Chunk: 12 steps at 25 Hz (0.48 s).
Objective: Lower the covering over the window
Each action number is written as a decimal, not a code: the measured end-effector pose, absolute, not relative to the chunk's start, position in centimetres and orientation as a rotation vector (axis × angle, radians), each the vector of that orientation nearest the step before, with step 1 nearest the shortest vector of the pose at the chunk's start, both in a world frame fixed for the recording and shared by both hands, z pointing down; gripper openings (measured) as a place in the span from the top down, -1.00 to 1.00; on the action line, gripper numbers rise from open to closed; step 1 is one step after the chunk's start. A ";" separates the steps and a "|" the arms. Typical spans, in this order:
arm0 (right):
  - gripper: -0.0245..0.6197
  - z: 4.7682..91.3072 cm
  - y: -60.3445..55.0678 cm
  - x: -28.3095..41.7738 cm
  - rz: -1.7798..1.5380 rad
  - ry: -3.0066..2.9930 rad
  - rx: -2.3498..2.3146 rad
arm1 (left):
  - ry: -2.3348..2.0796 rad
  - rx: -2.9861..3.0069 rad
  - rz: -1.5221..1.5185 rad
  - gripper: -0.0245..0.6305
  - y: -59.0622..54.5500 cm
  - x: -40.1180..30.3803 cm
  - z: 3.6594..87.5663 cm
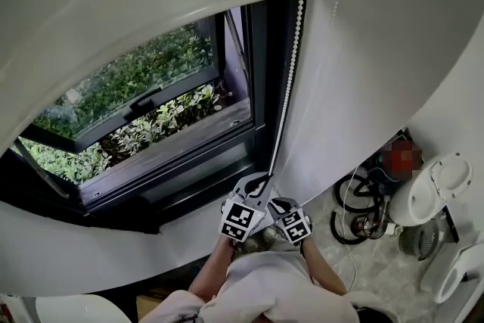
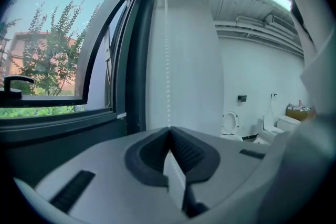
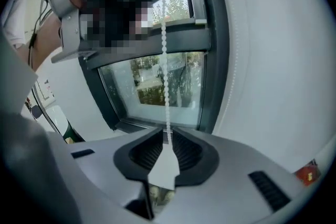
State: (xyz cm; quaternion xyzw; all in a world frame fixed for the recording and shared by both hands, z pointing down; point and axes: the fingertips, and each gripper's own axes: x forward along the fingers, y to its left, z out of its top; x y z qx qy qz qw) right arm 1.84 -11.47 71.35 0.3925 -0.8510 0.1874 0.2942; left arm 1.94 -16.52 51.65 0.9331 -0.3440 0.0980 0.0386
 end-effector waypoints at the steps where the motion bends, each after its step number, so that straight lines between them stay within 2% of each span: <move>1: 0.74 70.5 -11.5 1.9 0.487 -2.278 1.056 | -1.055 2.863 0.307 0.88 -16.5 1.9 51.8; 12: 0.70 53.9 -13.3 4.1 0.217 -2.477 1.304 | -1.063 2.876 0.305 0.88 -16.2 1.7 51.8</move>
